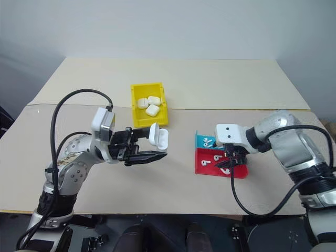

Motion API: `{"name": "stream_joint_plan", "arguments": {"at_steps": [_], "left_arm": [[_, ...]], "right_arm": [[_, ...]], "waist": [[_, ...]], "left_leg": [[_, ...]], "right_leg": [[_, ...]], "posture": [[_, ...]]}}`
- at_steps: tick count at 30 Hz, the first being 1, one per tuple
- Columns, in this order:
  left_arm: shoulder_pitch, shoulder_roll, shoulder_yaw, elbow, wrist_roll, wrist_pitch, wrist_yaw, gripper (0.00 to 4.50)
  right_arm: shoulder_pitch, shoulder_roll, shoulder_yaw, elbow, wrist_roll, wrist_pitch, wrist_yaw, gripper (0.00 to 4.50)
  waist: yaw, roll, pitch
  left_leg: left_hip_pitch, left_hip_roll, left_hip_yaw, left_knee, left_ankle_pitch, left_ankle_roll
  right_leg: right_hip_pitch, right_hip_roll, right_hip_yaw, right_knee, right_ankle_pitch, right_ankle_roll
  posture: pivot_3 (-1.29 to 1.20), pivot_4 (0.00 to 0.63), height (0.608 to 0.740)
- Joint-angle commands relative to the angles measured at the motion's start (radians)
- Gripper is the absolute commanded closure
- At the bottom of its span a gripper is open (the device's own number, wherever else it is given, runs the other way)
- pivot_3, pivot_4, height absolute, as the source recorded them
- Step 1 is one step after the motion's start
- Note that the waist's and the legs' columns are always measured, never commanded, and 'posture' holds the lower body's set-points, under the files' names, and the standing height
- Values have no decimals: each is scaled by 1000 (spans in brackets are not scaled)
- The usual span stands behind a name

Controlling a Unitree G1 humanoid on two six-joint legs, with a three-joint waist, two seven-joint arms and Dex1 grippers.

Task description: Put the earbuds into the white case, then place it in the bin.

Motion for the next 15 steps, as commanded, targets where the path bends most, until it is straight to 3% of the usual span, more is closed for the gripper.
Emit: {"name": "stream_joint_plan", "arguments": {"at_steps": [1, 5, 8, 11, 15], "left_arm": [[-14, 11, 12, -15, -7, -16, 2, 1700], [-10, 16, 14, -20, -10, -13, 9, 1700], [-7, 19, 15, -24, -13, -13, 12, 1700], [-2, 24, 19, -26, -17, -11, 13, 1700], [8, 26, 20, -28, -21, -8, 16, 1700]], "right_arm": [[-33, 4, -5, -43, 12, 26, 18, 582], [-15, 17, 29, -82, -4, 79, 17, 582], [-5, 20, 54, -94, -23, 105, 10, 1170], [-12, 39, 77, -84, -53, 122, -23, 2104], [-34, 62, 94, -63, -78, 131, -36, 2104]], "waist": [[1, 0, 0], [2, 0, 0], [3, 0, 0], [3, 0, 0], [2, 0, 0]], "left_leg": [[0, 0, 0, 0, 0, 0], [0, 0, 0, 0, 0, 0], [0, 0, 0, 0, 0, 0], [0, 0, 0, 0, 0, 0], [0, 0, 0, 0, 0, 0]], "right_leg": [[0, 0, 0, 0, 0, 0], [0, 0, 0, -1, 0, 0], [0, 0, 0, -1, 0, 0], [0, 0, 0, -1, 0, 0], [0, 0, 0, -1, 0, 0]], "posture": [[0, 150, 740], [0, 150, 740], [0, 150, 740], [0, 150, 740], [0, 150, 740]]}}
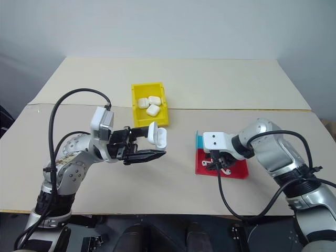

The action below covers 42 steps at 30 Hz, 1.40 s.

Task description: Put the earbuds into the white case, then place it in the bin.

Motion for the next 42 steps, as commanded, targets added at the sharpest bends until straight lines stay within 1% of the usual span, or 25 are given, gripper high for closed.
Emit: {"name": "stream_joint_plan", "arguments": {"at_steps": [1, 15, 18, 21, 22, 28, 32, 34, 37, 38, 40, 42], "left_arm": [[8, 8, 17, -29, -19, -9, 3, 1700], [27, 24, 20, -50, -16, -12, 16, 1700], [30, 28, 21, -53, -17, -11, 21, 1700], [32, 31, 22, -52, -19, -9, 22, 1700], [34, 32, 22, -50, -19, -9, 22, 1700], [21, 42, 8, 1, -1, -19, -14, 1700], [-18, 51, 13, 101, 10, -48, -87, 1700], [-30, 54, 22, 128, 3, -59, -118, 1700], [-41, 47, 31, 137, -31, -50, -153, 1700], [-42, 39, 23, 127, -40, -38, -154, 1700], [-47, 27, -2, 111, -52, -20, -171, 1700], [-55, 19, -16, 106, -56, -18, -193, 1700]], "right_arm": [[-36, 9, 0, 3, -20, 11, -9, 2104], [-48, 36, 41, 80, -63, -32, 10, 2104], [-43, 40, 46, 79, -65, -38, 18, 2664], [-38, 40, 44, 75, -64, -35, 24, 3674], [-36, 38, 41, 72, -62, -34, 25, 3860], [-14, 29, -7, 40, -21, 20, 15, 3863], [22, -2, -123, -33, 103, 96, 32, 3863], [35, -1, -241, -71, 231, 168, 40, 3863], [67, 29, -416, -129, 415, 240, 20, 3863], [81, 66, -503, -161, 507, 280, -14, 3863], [95, 139, -633, -219, 669, 378, -100, 3863], [104, 190, -699, -268, 778, 441, -172, 3863]], "waist": [[-1, 0, 0], [0, 0, 0], [0, 0, 0], [0, 0, 0], [0, 0, 0], [0, 0, 0], [4, 0, 0], [5, 0, 0], [9, 0, 0], [10, 0, 0], [10, 0, 0], [10, 0, 0]], "left_leg": [[0, 0, 0, 0, 0, 0], [0, 0, 0, 0, 0, 0], [0, 0, 0, 0, 0, 0], [0, 0, 0, 0, 0, 0], [0, 0, 0, 0, 0, 0], [0, 0, 0, 0, 0, 0], [0, 0, 0, 0, 0, 0], [-1, 0, 0, 0, 0, 0], [-1, 0, 0, -1, 0, 0], [-1, 0, 0, -1, 0, 0], [0, 0, 0, -1, 0, 0], [-1, 0, 0, -1, 0, 0]], "right_leg": [[0, 0, 0, 0, 0, 0], [0, 0, 0, 0, 0, 0], [0, 0, 0, 0, 0, 0], [0, 0, 0, 0, 0, 0], [0, 0, 0, 0, 0, 0], [0, 0, 0, 0, 0, 0], [0, 0, 0, 0, 0, 0], [0, 0, 0, -1, 0, 0], [0, 0, 0, -2, 0, 0], [0, 0, 0, -2, 0, 0], [1, 0, -1, -2, 0, 0], [1, 0, -1, -2, 0, 0]], "posture": [[0, 150, 740], [0, 150, 740], [0, 150, 740], [0, 150, 740], [0, 150, 740], [0, 150, 740], [0, 150, 740], [0, 150, 740], [0, 150, 740], [0, 150, 740], [0, 150, 740], [0, 150, 740]]}}
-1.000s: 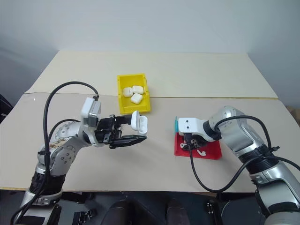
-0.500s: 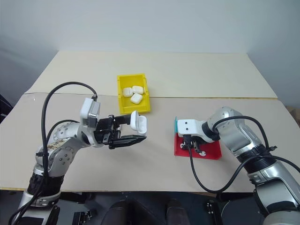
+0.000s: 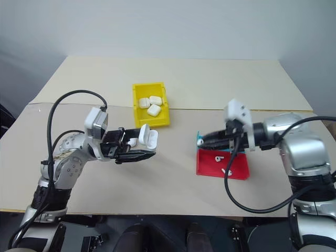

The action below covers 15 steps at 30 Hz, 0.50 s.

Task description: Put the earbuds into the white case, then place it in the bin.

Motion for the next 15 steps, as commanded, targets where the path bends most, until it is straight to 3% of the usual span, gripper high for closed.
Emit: {"name": "stream_joint_plan", "arguments": {"at_steps": [1, 5, 9, 15], "left_arm": [[-32, -11, -22, -38, -29, 5, -43, 1700], [-110, -65, -29, -1, -35, 7, -29, 1700], [-143, -100, -32, 26, -17, 2, -18, 1700], [-184, -147, -41, 47, 15, -12, 29, 1700]], "right_arm": [[10, 58, -131, -109, 220, 114, -122, 3863], [-5, 214, -167, -210, 409, 155, -348, 3863], [-38, 298, -153, -247, 497, 139, -500, 3863], [-35, 310, -107, -289, 551, 115, -578, 3863]], "waist": [[1, 0, 0], [1, 0, 0], [-4, 0, 0], [-7, 0, 0]], "left_leg": [[0, 0, 0, 0, 0, 0], [0, 0, 0, 0, 0, 0], [0, 0, 0, 0, 0, 0], [-1, 0, -1, 0, 0, 0]], "right_leg": [[0, 0, 0, 0, 0, 0], [0, 0, 0, 1, 0, 0], [0, 0, 0, 1, 0, 0], [-1, 0, 0, 0, 0, 0]], "posture": [[0, 150, 740], [0, 150, 740], [0, 150, 740], [0, 150, 740]]}}
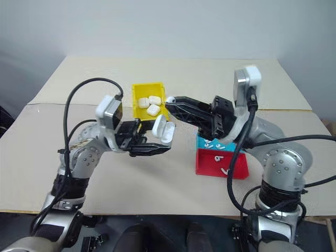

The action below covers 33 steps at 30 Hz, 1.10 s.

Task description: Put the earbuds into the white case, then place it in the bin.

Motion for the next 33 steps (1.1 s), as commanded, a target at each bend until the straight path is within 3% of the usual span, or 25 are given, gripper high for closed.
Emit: {"name": "stream_joint_plan", "arguments": {"at_steps": [1, 32, 33], "left_arm": [[-31, -10, 12, -14, 6, -17, 23, 1700], [-13, -17, 30, -47, 5, -34, 44, 1700], [-14, -18, 31, -47, 5, -35, 45, 1700]], "right_arm": [[12, -28, 14, -49, 20, -41, -10, 3863], [76, -167, 153, 11, -174, -218, 40, 3863], [73, -167, 153, 18, -168, -218, 49, 3514]], "waist": [[0, 0, 0], [-12, 0, 0], [-12, 0, 0]], "left_leg": [[0, 0, 0, 0, 0, 0], [0, 0, 0, 0, 0, 0], [0, 0, 0, 0, 0, 0]], "right_leg": [[0, 0, 0, 0, 0, 0], [0, 0, 0, -1, 0, 0], [0, 0, 0, -1, 0, 0]], "posture": [[0, 150, 740], [0, 150, 740], [0, 150, 740]]}}
